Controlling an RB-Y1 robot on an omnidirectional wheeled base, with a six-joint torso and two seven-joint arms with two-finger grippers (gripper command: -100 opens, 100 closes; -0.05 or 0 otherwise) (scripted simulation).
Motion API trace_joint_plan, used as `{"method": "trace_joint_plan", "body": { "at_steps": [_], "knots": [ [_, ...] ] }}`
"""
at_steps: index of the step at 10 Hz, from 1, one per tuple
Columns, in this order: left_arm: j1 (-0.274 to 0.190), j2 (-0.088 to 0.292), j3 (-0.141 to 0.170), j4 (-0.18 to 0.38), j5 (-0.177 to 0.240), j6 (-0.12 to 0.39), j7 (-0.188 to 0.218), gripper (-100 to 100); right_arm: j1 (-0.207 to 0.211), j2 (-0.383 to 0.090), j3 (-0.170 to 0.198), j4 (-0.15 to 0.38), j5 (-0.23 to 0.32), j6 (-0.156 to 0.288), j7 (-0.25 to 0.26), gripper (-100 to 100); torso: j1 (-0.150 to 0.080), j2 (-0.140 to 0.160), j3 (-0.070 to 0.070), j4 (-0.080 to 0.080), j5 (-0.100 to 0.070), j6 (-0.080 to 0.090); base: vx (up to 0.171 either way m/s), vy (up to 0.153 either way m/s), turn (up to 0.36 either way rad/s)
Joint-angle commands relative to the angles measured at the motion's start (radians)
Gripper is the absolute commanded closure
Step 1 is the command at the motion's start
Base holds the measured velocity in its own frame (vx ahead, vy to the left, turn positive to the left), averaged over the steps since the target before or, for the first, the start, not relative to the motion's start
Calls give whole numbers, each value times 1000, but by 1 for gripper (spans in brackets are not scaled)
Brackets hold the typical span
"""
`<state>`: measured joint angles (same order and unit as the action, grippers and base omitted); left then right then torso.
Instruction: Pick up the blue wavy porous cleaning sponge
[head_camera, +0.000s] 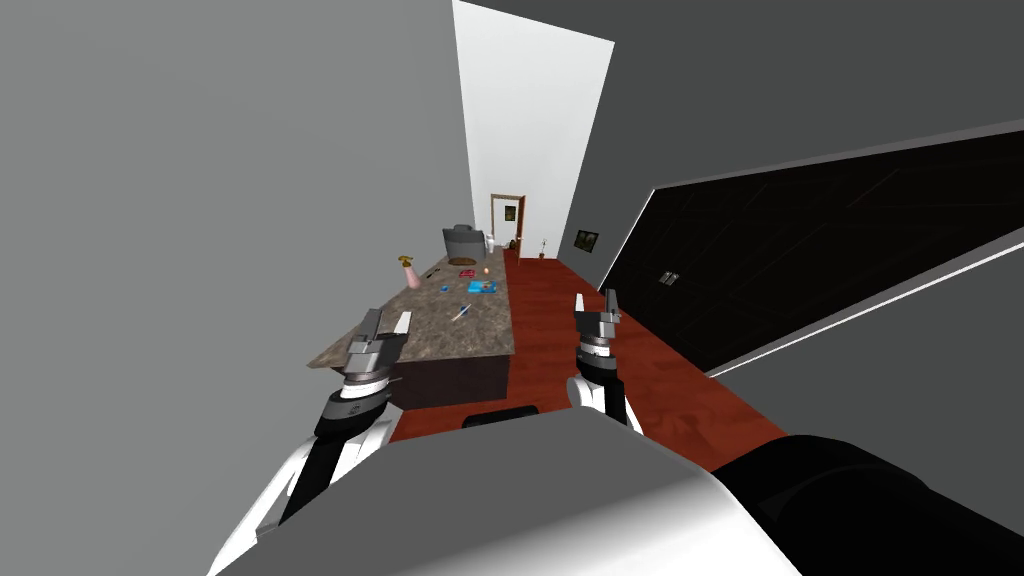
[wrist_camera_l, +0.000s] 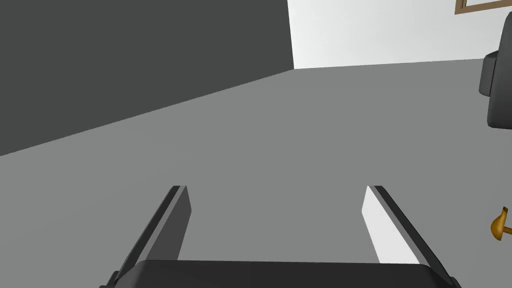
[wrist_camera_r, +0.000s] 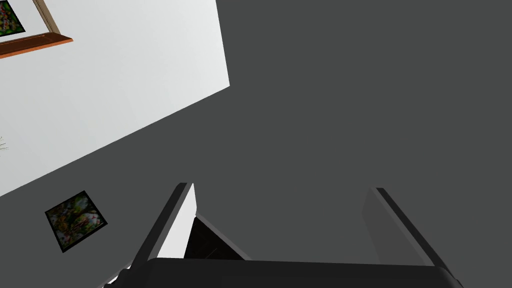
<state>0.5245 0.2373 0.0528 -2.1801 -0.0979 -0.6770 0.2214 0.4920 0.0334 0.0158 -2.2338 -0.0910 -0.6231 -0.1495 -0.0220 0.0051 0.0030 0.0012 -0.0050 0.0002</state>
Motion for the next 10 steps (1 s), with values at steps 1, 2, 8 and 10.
{"method": "trace_joint_plan", "body": {
  "at_steps": [1, 2, 8, 10],
  "knots": [
    [-2, 16, 9, 13, -19, -15, 15, -100, 0, 0, 0, 0, 0, 0, 0, 0, 0, 0, 0, 0, 0, 0, -20, -244, 18],
    [-5, 40, 21, 37, -52, -37, 36, -100, 0, 0, 0, 0, 0, 0, 0, 0, 5, -3, -2, 0, 1, 0, 17, -229, 5],
    [-18, 152, 71, 165, -212, -123, 132, -100, 0, 0, 0, 0, 0, 0, 0, 0, 2, -8, -4, -2, 0, 0, 19, -276, 14],
    [-21, 185, 83, 203, -257, -144, 158, -100, 0, 0, 0, 0, 0, 0, 0, 0, 9, -9, -5, -2, 2, 0, 48, -177, 2]
  ]
}}
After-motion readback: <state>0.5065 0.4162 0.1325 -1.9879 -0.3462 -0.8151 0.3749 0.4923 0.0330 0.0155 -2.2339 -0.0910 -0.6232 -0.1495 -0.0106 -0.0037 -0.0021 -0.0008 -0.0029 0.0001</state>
